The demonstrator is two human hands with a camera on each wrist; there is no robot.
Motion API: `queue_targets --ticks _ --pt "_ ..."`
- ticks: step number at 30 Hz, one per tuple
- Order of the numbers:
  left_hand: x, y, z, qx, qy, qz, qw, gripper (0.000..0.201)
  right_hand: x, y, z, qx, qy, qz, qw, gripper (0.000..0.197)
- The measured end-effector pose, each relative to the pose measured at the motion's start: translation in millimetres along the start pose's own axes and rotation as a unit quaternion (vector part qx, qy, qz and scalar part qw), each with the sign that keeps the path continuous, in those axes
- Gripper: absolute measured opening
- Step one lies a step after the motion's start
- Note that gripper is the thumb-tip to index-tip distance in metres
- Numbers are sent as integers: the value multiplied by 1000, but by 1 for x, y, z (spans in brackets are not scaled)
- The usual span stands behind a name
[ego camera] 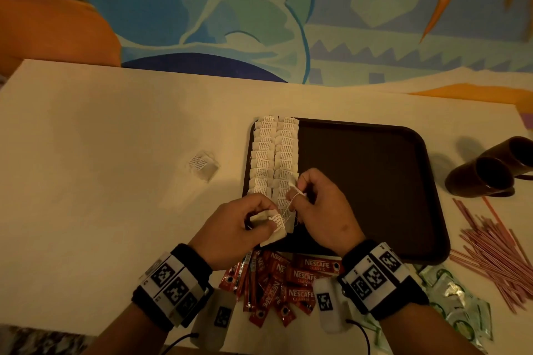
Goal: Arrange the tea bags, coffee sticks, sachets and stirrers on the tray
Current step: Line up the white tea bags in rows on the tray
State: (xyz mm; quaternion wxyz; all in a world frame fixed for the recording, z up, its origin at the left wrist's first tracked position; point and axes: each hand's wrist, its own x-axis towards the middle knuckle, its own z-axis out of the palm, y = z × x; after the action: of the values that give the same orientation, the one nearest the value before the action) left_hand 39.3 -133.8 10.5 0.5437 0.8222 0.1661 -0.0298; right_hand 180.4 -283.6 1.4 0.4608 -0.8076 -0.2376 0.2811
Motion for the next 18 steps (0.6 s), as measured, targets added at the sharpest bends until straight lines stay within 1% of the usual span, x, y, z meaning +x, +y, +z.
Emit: queue_targets --ticks 3,7,9,11,13,18 --pt "-2 -2 -1 -10 5 -2 1000 13 2 -2 -1 63 -20 16 998 17" --pt "-4 -7 -5 -8 11 -12 1000 11 0 -7 -7 183 -37 50 981 25" --pt "-5 -11 -7 -3 9 -17 1000 12 0 -10 -10 209 -16 46 977 23" --pt "-6 -14 -9 3 9 -24 1000 13 1 -10 -12 219 31 33 975 17" --pt "-6 -16 -11 1 11 -33 999 15 3 -8 -15 222 63 24 973 14" --pt "-8 -16 -15 -26 28 -30 999 19 4 -8 -19 223 84 10 971 23"
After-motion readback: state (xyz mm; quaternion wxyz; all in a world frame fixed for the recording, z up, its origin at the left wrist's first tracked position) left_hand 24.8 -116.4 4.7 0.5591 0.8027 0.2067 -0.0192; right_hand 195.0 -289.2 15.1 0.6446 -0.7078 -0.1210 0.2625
